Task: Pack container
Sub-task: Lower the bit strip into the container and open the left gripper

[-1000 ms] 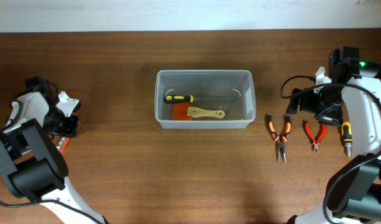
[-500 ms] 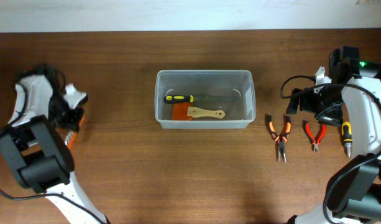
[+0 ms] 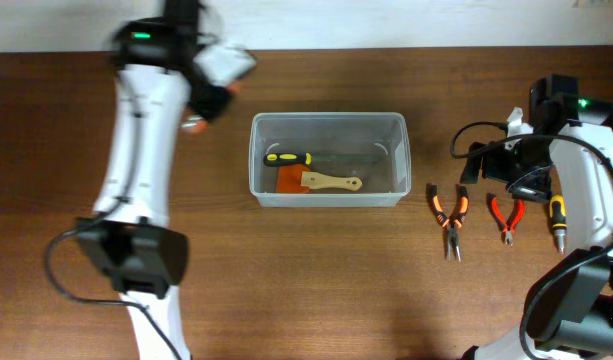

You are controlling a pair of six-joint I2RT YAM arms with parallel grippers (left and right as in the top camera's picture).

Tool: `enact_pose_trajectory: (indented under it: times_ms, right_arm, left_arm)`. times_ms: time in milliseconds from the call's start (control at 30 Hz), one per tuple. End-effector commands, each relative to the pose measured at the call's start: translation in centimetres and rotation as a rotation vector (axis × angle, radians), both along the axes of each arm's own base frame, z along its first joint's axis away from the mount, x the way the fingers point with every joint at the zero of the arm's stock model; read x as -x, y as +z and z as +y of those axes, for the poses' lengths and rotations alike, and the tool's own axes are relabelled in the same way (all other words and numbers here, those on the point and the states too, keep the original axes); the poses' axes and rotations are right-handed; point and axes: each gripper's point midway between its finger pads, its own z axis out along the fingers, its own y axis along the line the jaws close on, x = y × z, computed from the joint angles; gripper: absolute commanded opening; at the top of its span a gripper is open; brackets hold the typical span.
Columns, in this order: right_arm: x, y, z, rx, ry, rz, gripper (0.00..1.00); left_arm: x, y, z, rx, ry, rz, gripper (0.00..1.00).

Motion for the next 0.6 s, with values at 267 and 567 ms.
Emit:
enact_pose_trajectory:
  times_ms: [267, 567]
  right_arm:
    - [0.0, 0.2, 0.1, -0.007, -0.002, -0.008, 0.99]
    - [0.0, 0.2, 0.1, -0.007, -0.002, -0.007, 0.99]
  left_arm:
    - [1.6, -5.2, -16.9, -0.093, -0.682, -0.088, 0.02]
    - [-1.3, -13.1, -18.2, -0.174, -0.674, -0.059, 0.07]
